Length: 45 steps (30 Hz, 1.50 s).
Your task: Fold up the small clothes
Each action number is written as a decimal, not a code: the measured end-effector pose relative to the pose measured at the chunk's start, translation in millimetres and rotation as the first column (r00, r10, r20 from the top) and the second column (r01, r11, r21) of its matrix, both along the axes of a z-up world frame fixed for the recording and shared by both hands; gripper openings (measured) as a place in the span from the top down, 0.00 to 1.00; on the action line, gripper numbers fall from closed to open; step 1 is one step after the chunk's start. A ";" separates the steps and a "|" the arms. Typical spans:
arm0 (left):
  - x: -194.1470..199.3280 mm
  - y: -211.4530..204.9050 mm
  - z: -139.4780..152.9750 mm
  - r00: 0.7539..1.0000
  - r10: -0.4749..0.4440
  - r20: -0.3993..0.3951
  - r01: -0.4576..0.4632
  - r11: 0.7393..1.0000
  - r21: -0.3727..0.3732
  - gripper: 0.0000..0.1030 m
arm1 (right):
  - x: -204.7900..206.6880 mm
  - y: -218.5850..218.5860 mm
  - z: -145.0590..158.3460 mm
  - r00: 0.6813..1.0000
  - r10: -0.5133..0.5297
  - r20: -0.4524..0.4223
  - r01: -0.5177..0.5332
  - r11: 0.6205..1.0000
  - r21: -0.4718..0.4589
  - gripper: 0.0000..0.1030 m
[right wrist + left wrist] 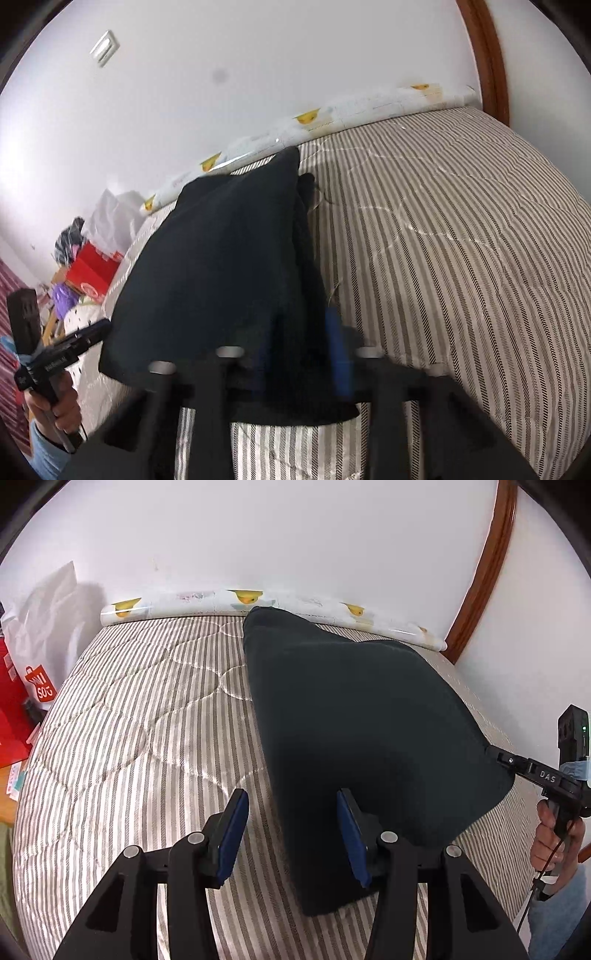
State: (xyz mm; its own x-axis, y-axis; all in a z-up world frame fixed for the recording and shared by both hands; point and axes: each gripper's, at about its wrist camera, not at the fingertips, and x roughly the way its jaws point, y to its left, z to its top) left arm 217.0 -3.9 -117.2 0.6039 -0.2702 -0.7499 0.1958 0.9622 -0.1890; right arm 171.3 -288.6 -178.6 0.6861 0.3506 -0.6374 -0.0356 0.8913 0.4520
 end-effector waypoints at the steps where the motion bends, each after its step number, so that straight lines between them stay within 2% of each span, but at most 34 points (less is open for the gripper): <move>1: -2.4 0.1 0.0 1.000 0.000 0.001 0.000 1.000 0.002 0.55 | -2.9 1.1 1.7 1.000 -0.010 0.010 0.011 1.000 -0.026 0.94; 6: -12.1 2.1 -1.4 1.000 0.006 0.004 -0.006 1.000 0.000 0.54 | -14.6 4.4 6.6 1.000 -0.014 0.004 0.014 0.996 -0.093 0.95; 14: -18.8 -3.1 -0.2 0.999 0.030 0.012 -0.031 0.999 0.025 0.54 | -30.3 10.9 26.4 0.997 -0.076 0.020 0.078 0.991 -0.107 0.89; 20: -28.1 -4.2 0.0 0.999 0.032 0.005 -0.032 0.999 0.023 0.54 | -35.5 26.5 20.8 0.993 -0.120 0.001 0.118 0.966 -0.230 0.86; 29: -40.9 -0.3 -7.3 1.000 0.028 -0.012 -0.028 0.999 0.020 0.54 | -52.6 30.7 26.9 0.993 -0.115 0.012 0.114 0.963 -0.246 0.80; 32: -42.7 3.3 -9.7 0.999 0.032 -0.018 -0.032 0.999 0.011 0.52 | -51.4 31.9 21.0 0.993 -0.119 -0.005 0.113 0.955 -0.273 0.80; 37: -47.0 7.7 -7.9 0.999 0.039 -0.026 -0.040 0.999 -0.006 0.51 | -54.2 23.5 18.1 0.987 -0.155 -0.053 0.135 0.954 -0.266 0.80; 41: -51.6 7.4 -1.2 0.999 0.041 -0.013 -0.041 0.999 0.004 0.51 | -66.7 27.1 28.4 0.981 -0.188 -0.039 0.168 0.939 -0.300 0.71; 44: -58.1 5.7 8.2 0.999 0.041 0.005 -0.041 0.999 0.003 0.51 | -79.8 30.7 41.2 0.978 -0.207 -0.009 0.195 0.933 -0.302 0.50; 45: -60.5 5.0 11.4 0.999 0.042 0.012 -0.042 0.999 0.007 0.51 | -85.5 32.4 46.7 0.978 -0.210 0.001 0.201 0.933 -0.297 0.48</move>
State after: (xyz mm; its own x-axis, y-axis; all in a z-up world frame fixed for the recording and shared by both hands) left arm 156.5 1.1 -105.8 0.6239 -0.2385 -0.7442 0.1571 0.9711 -0.1796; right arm 85.8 -256.2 -131.9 0.7022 -0.0023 -0.7120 0.1722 0.9709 0.1667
